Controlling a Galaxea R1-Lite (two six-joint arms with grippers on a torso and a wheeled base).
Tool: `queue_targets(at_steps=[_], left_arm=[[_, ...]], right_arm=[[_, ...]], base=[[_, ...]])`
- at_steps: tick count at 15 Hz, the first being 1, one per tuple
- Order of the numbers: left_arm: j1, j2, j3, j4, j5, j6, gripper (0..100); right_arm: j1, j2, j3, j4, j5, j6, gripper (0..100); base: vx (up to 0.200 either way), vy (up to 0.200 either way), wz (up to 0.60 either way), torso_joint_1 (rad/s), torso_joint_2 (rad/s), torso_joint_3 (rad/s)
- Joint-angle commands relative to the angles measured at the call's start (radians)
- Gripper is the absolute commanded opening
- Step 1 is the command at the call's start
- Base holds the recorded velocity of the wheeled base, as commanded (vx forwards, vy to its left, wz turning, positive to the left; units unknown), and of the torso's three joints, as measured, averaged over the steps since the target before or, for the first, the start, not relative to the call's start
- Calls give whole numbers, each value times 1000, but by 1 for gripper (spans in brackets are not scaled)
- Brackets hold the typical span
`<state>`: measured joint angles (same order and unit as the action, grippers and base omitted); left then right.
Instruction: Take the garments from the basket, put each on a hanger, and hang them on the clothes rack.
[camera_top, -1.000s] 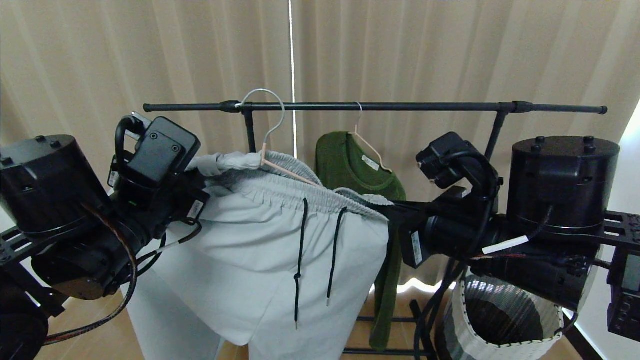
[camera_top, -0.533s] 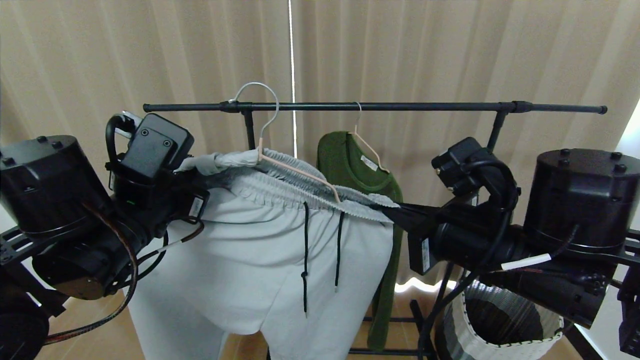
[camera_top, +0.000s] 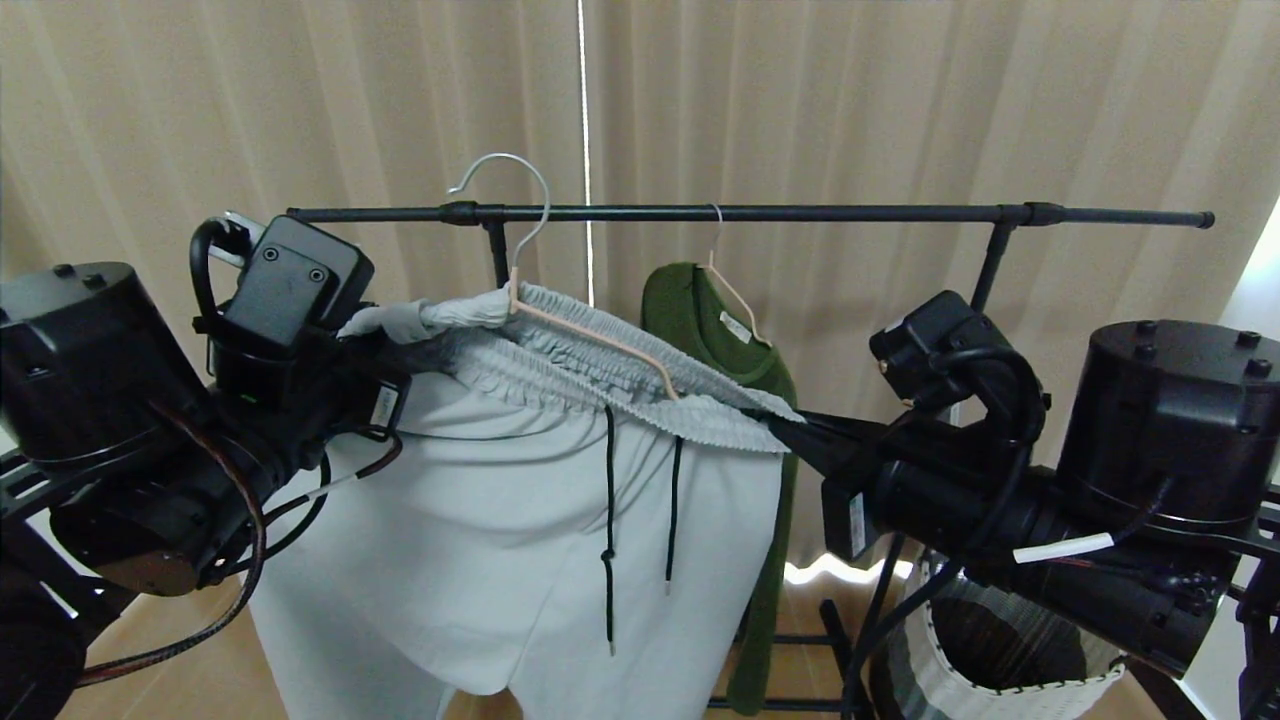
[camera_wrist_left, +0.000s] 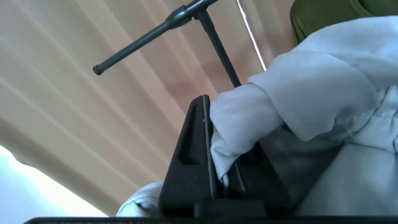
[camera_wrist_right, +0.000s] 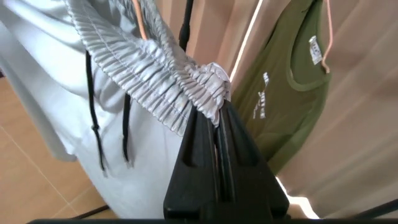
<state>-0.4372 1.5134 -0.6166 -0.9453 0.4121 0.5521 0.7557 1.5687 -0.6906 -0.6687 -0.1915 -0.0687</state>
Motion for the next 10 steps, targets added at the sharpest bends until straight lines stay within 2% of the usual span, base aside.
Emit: queue_targets(at_steps=[1,2,3,10], left_arm=[[0,-6,0,-1,1,0,0],[0,-6,0,-1,1,0,0],[-1,-6,0,-1,1,0,0],[-11,-1,1,-3,1,-1,0]], right_arm=[[1,2,2,1,-2,-2,0],[-1,4,2,3,-2,-2,0],[-1,5,0,5,-3,-2,100],[-1,-3,14,-2,7,6,100]], base=[[0,0,0,0,0,0],[0,0,0,0,0,0],[0,0,0,0,0,0],[0,0,0,0,0,0]])
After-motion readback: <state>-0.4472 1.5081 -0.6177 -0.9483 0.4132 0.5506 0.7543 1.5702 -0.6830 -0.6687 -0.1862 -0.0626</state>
